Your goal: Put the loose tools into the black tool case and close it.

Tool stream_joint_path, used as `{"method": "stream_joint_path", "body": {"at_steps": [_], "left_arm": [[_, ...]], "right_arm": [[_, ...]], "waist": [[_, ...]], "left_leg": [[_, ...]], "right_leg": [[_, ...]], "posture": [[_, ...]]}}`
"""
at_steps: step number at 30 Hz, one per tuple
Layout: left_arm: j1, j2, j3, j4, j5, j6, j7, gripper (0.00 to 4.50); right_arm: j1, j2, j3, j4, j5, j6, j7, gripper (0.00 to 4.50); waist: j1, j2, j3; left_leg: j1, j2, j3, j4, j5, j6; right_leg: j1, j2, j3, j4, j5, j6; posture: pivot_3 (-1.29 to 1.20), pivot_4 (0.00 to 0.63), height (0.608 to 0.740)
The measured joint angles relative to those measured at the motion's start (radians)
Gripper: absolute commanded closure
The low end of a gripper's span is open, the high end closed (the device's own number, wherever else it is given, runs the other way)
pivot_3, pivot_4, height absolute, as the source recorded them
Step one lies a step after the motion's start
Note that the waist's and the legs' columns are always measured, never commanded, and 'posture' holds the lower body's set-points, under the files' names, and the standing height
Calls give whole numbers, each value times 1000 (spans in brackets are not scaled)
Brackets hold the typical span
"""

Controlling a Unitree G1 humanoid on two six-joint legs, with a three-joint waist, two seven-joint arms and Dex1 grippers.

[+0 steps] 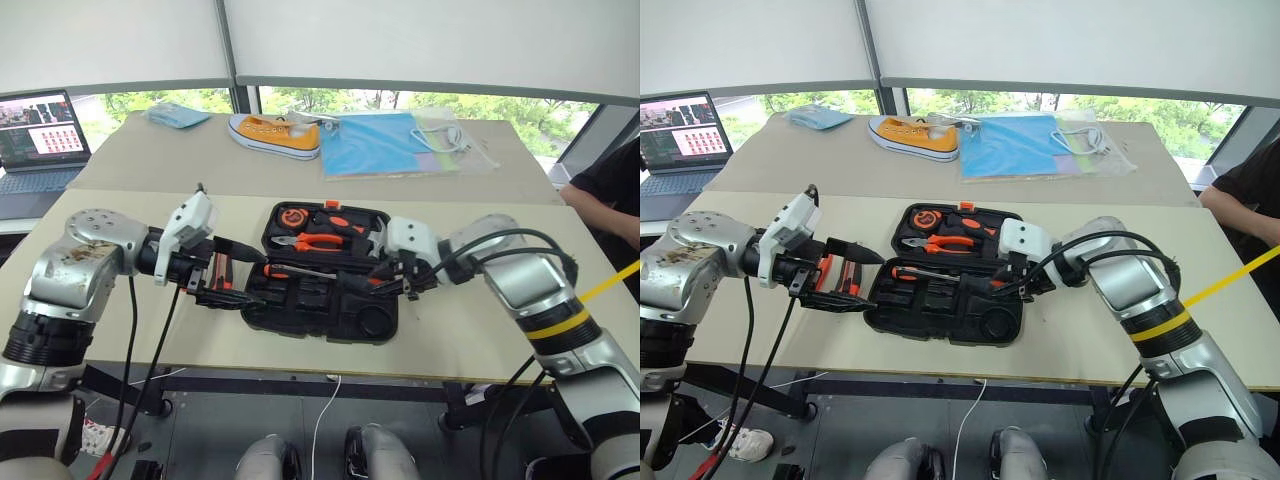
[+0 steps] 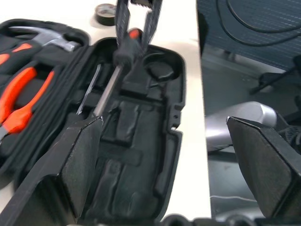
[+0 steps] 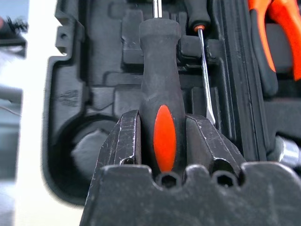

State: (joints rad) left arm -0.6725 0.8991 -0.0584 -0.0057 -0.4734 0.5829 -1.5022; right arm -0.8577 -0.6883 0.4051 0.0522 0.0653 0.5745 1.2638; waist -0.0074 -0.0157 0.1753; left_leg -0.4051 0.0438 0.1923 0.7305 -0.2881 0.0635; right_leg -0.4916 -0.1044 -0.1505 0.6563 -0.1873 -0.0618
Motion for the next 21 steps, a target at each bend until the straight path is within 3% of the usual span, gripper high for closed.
{"method": "stream_joint_path", "body": {"at_steps": [12, 14, 21], "left_arm": [[3, -5, 0, -21, -1, 2, 32, 0], [2, -6, 0, -21, -1, 2, 37, 0], [1, -12, 0, -19, -1, 2, 39, 0]], "right_arm": [[-7, 39, 52, 52, -53, -43, 0, 3494], [-8, 43, 53, 55, -54, -44, 0, 2464], [-8, 72, 50, 53, -48, -35, -9, 181]], "waist": [[-12, 0, 0], [-11, 0, 0], [-10, 0, 0]], "left_leg": [[2, 2, 0, 0, 0, 0], [2, 2, 0, 0, 0, 0], [2, 2, 1, 0, 0, 0]], "right_leg": [[0, 1, 1, 2, 0, 0], [0, 1, 1, 2, -1, 0], [0, 1, 1, 2, -1, 0]], "posture": [[0, 150, 718], [0, 150, 718], [0, 150, 718]]}}
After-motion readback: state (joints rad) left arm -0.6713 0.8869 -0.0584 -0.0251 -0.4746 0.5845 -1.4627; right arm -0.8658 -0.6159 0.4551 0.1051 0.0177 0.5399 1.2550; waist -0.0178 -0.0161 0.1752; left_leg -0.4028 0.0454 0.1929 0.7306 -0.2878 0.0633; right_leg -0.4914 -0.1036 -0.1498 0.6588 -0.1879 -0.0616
